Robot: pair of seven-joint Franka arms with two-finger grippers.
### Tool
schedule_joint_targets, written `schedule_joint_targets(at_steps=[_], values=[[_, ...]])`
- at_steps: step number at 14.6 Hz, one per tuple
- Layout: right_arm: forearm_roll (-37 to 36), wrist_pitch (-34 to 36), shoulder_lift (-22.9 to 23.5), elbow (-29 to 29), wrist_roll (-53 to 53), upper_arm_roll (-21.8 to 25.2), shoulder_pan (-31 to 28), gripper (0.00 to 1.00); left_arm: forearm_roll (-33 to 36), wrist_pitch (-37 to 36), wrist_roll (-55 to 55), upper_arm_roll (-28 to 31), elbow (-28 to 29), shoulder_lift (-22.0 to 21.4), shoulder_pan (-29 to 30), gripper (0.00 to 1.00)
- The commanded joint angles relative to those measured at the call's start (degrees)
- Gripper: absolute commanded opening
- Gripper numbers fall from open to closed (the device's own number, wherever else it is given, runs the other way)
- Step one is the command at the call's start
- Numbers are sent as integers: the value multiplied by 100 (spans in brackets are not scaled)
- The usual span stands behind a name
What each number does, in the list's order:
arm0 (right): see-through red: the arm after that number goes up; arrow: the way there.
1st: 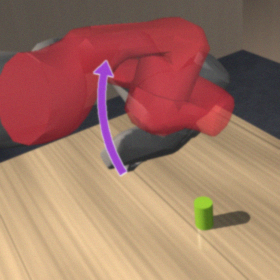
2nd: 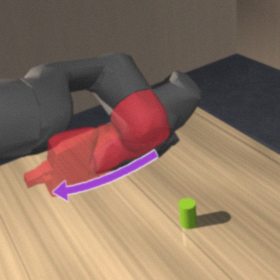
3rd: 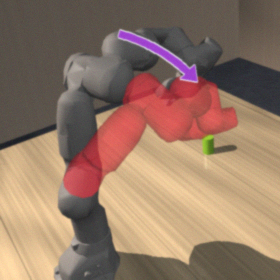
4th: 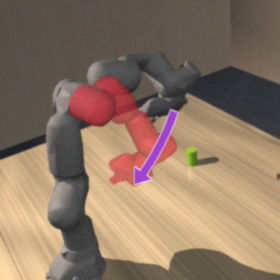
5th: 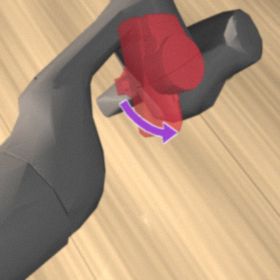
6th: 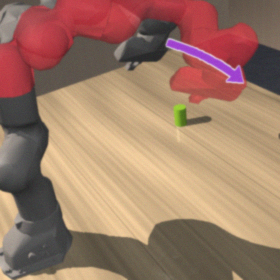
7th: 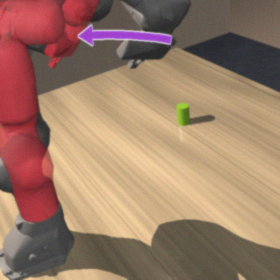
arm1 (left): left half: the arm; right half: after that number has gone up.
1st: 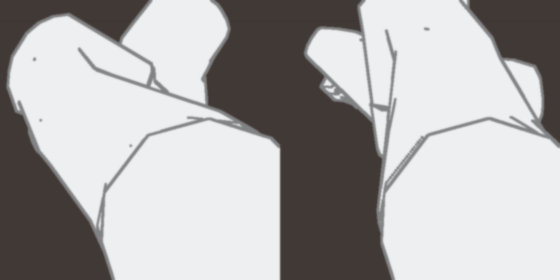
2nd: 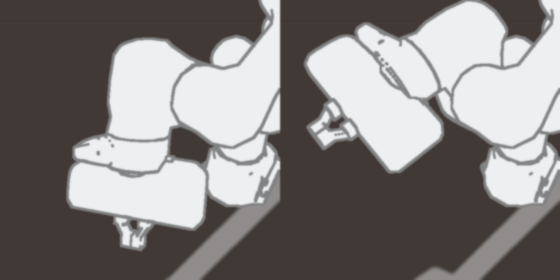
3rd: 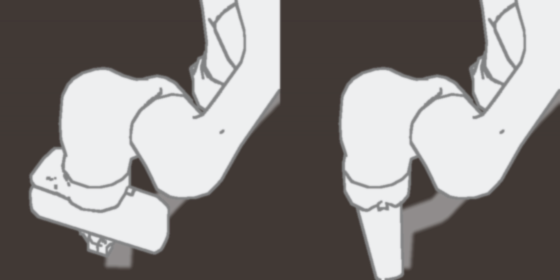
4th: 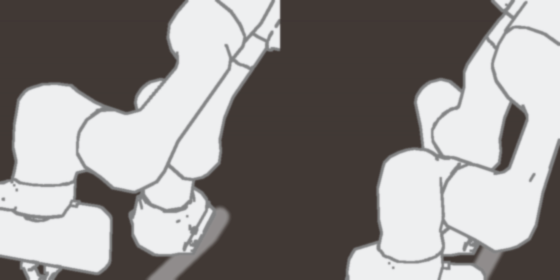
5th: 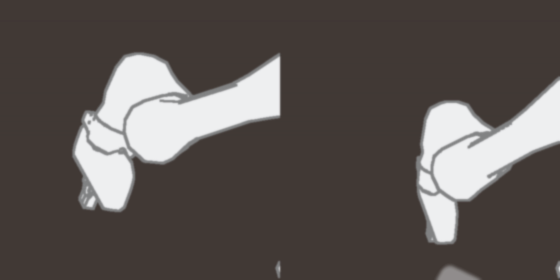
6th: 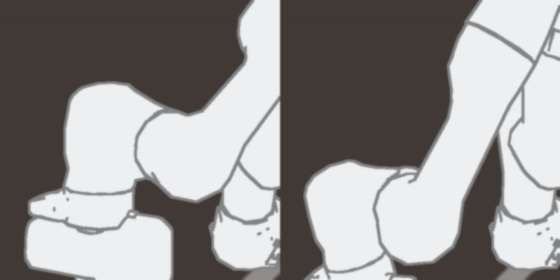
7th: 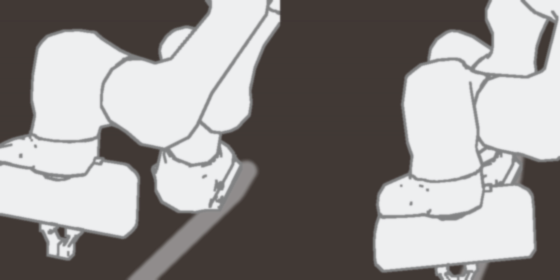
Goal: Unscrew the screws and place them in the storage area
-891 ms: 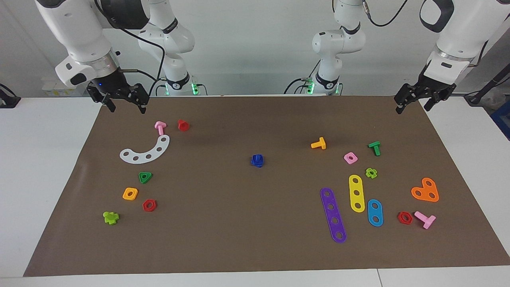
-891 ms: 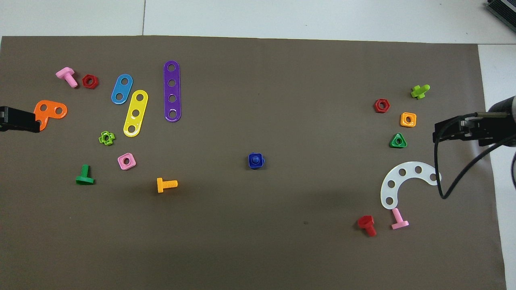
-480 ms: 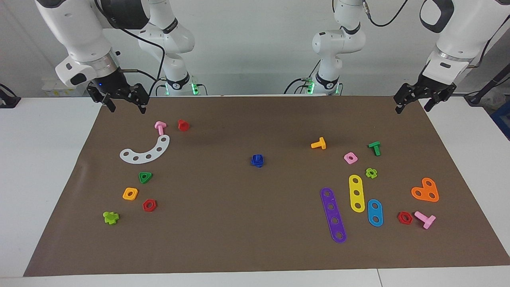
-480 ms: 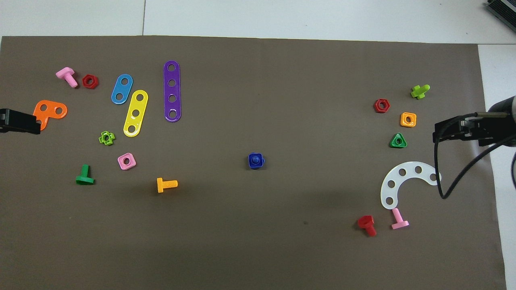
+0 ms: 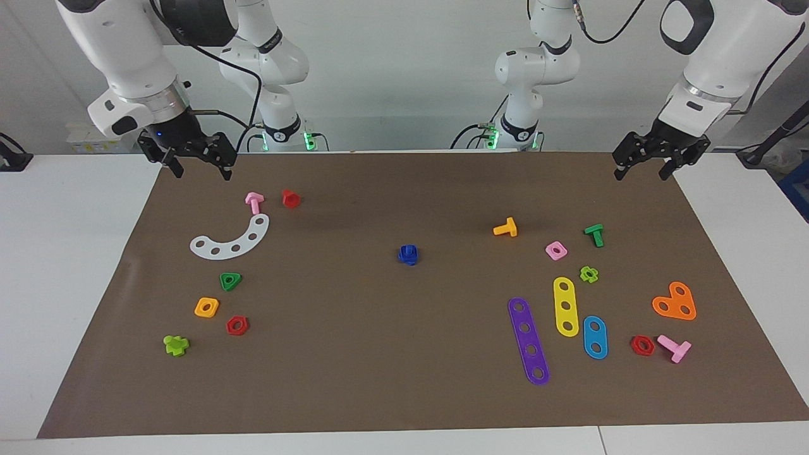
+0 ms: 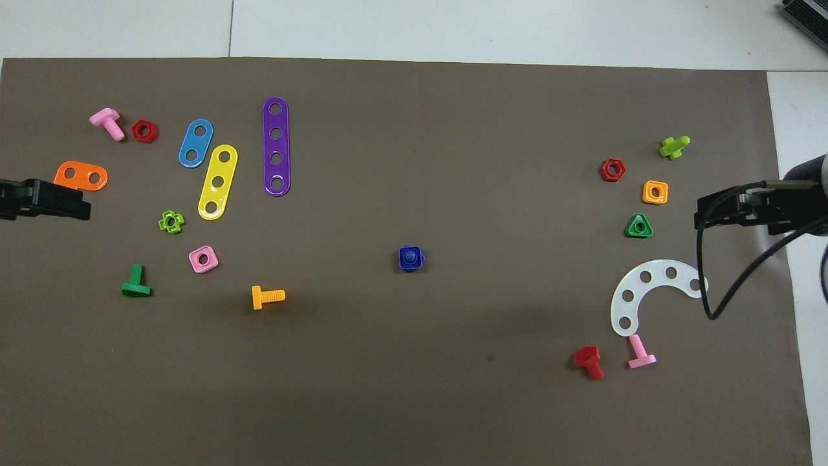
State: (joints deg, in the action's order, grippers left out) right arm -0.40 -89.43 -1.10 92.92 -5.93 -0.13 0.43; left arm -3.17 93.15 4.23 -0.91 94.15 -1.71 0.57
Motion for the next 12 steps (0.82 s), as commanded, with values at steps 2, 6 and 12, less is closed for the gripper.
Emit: schedule_joint_targets(at_steps=[2,6,12], values=[[145,-48,-137,147,162,-5,-43,100,-368,185,-368,65,121,12,-468,100],[145,-48,-137,147,162,-5,-43,100,-360,1002,-2073,74,367,135,-1435,100],[145,-48,-137,147,162,-14,-43,100,-106,2065,-3446,82,306,1127,-2806,100]])
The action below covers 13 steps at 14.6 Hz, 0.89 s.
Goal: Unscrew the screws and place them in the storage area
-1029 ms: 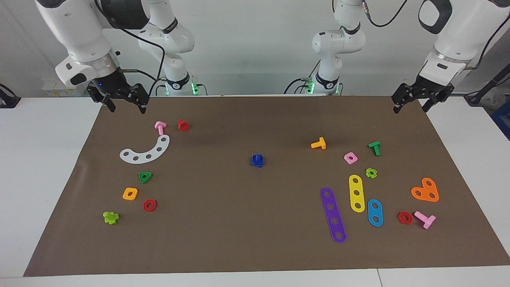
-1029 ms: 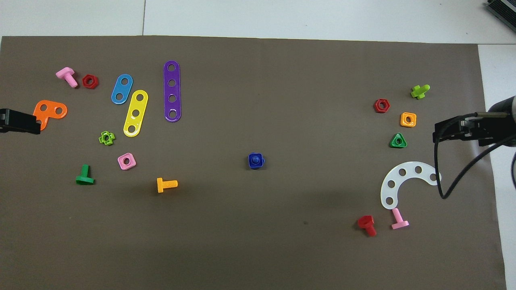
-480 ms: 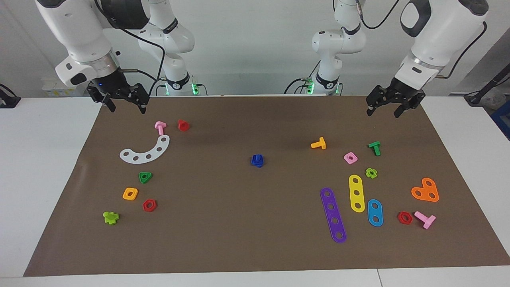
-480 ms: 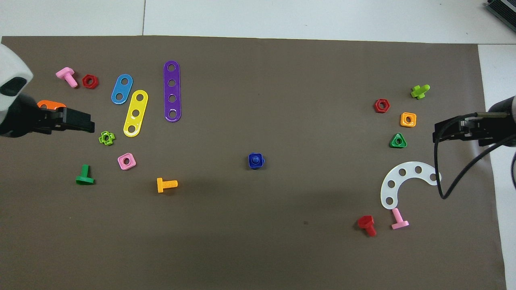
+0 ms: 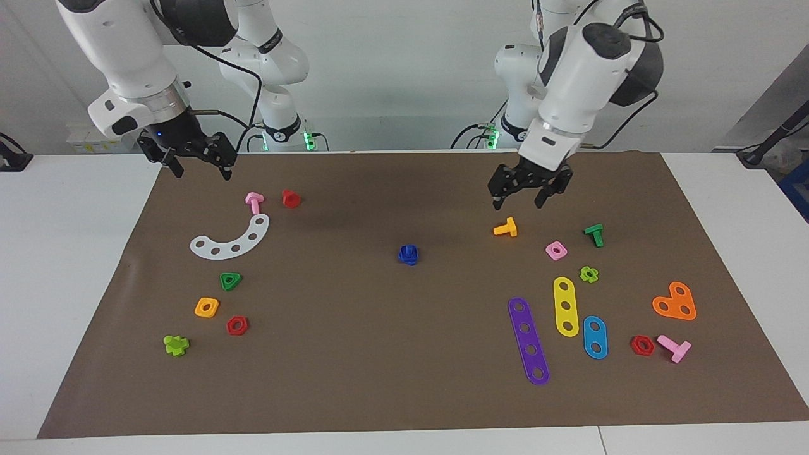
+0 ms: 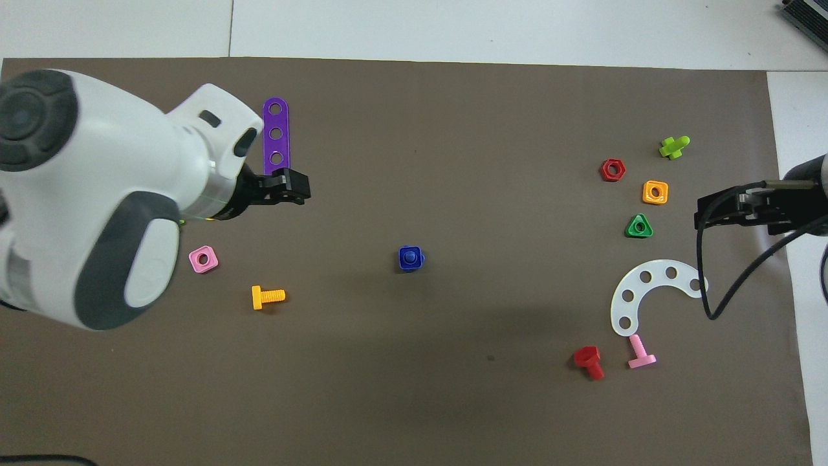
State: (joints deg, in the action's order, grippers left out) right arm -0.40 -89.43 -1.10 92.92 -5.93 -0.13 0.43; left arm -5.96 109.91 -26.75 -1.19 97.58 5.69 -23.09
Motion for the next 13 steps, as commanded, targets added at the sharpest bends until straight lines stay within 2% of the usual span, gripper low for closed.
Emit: schedule_joint_targets(at_steps=[1,3,5,7,13], values=[[145,-48,-137,147,162,-14,-43,100,209,644,-461,110,15,450,-555,100],[145,-48,-137,147,162,-5,-43,100,209,996,-855,110,24,756,-818,100],[145,-48,-137,147,162,-14,-43,100,227,1470,-1357,110,24,1292,-1249,98],[145,-48,-137,147,162,-14,-43,100,411,1769,-1376,110,24,1723,-1425,97],[145,-48,-137,147,162,-14,-43,100,825,2473,-1289,101,841,1796,-1803,92]])
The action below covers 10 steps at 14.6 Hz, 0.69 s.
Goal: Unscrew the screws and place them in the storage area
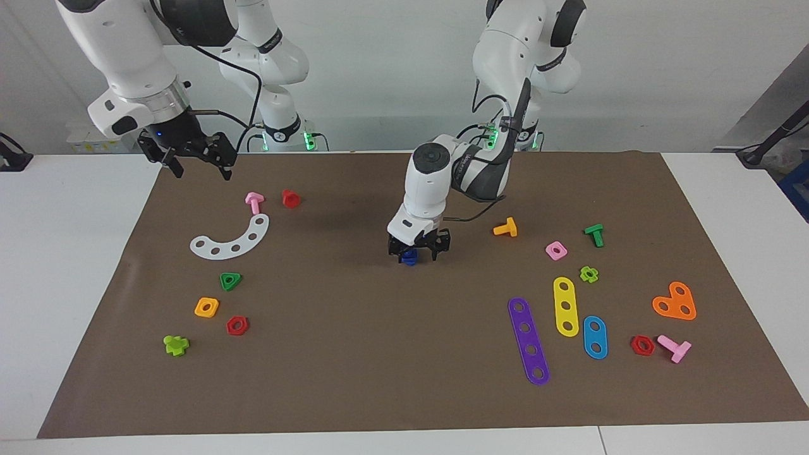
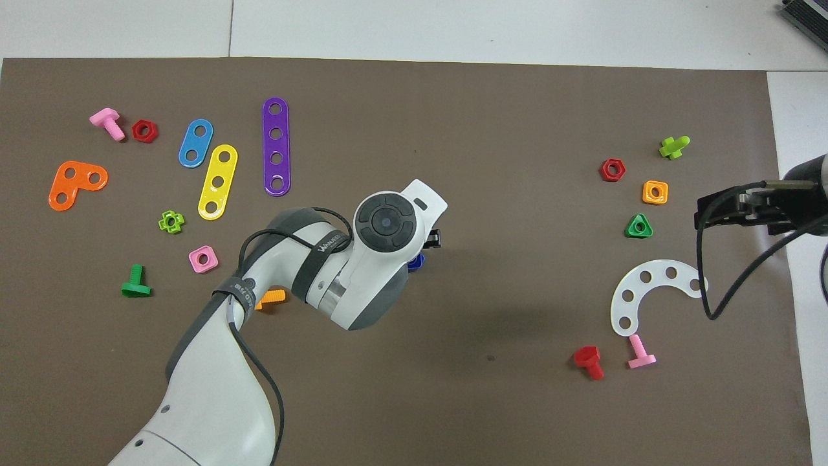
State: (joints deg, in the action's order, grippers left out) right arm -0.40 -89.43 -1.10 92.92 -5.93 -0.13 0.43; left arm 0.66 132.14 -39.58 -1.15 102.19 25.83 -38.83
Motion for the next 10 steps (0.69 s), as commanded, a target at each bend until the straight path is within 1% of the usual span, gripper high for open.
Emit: schedule_joint_targets(at_steps=[1,3,4,5,7,10], values=[[145,-48,-137,147,162,-14,-43,100,163,268,-6,98,389,-219,-283,91],[145,-48,-137,147,162,-14,-43,100,154,303,-6,89,389,-219,-318,91],[145,-48,-137,147,162,-14,-43,100,154,304,-6,89,389,-219,-371,89],[145,-48,-137,147,162,-14,-43,100,154,269,3,89,389,-227,-371,86],[145,-48,-137,147,162,-14,-43,100,154,207,12,89,398,-236,-371,76],[145,-48,-137,147,162,-14,-43,100,154,189,73,89,459,-254,-345,55]])
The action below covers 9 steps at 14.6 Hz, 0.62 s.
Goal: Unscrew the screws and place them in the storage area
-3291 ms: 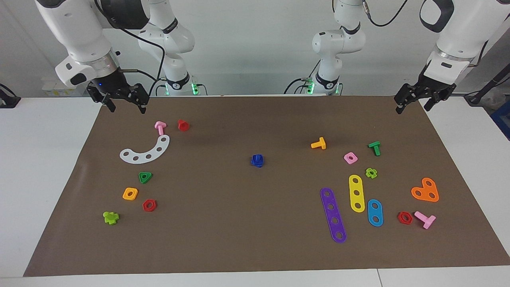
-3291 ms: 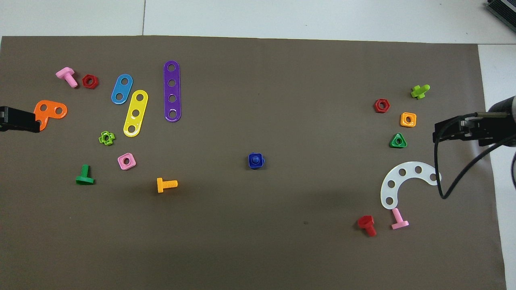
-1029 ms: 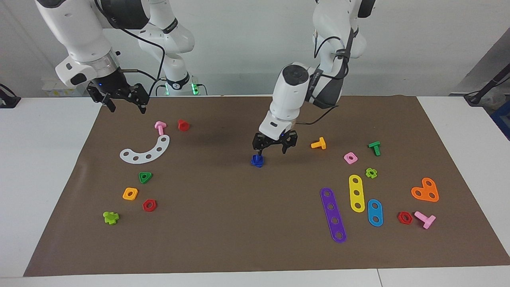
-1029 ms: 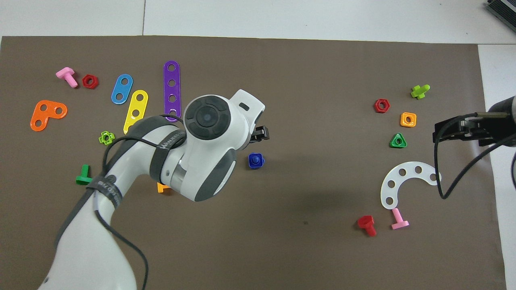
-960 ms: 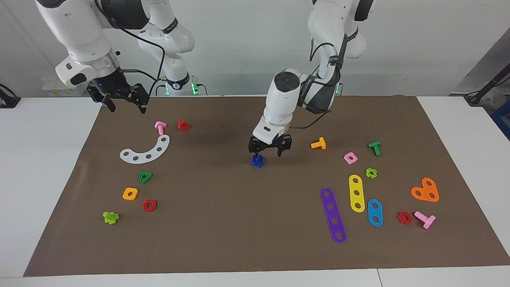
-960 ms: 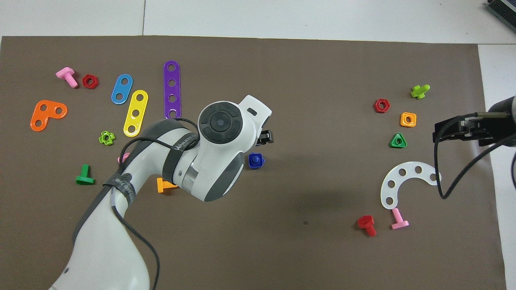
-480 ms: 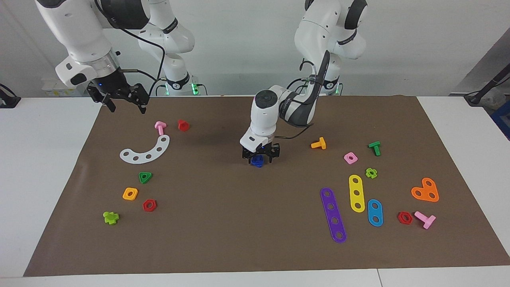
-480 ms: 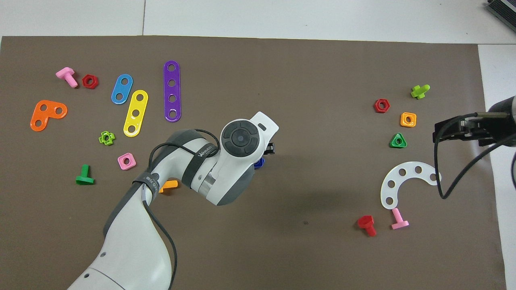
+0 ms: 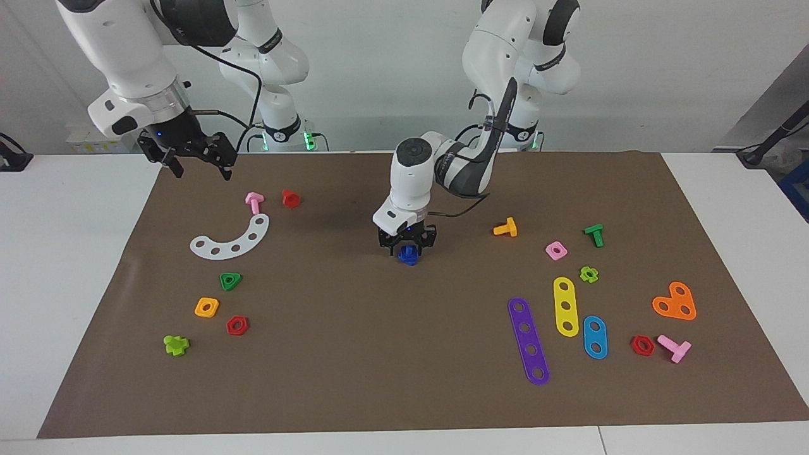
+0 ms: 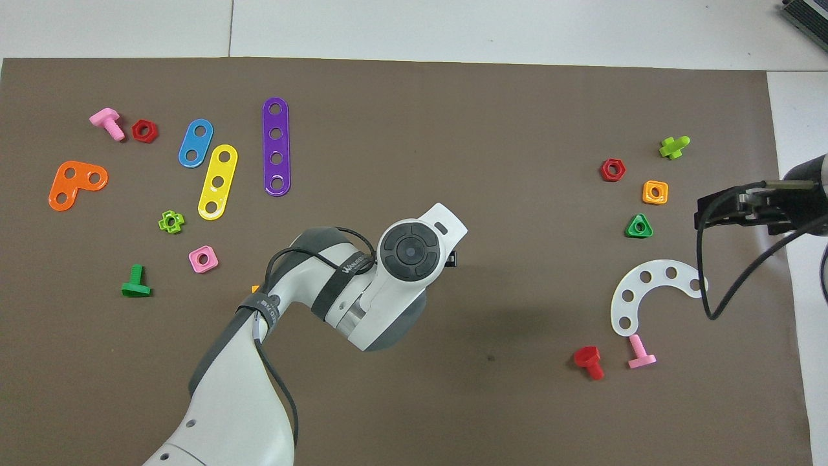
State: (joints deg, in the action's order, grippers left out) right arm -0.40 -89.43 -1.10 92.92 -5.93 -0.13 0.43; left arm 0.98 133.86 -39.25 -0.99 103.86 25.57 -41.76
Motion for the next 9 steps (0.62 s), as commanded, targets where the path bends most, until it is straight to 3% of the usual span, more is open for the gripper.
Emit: schedule_joint_targets(at_steps=[1,4,7,9], values=[[145,-48,-137,147,162,-5,-43,100,122,8,40,72,293,-236,-34,43],[145,-48,-137,147,162,-14,-43,100,78,-105,40,72,179,-219,37,15],[145,-48,-137,147,162,-14,-43,100,52,-334,49,72,-136,-175,160,2],[145,-48,-137,147,162,-14,-43,100,-88,-597,49,72,-435,-114,169,0]])
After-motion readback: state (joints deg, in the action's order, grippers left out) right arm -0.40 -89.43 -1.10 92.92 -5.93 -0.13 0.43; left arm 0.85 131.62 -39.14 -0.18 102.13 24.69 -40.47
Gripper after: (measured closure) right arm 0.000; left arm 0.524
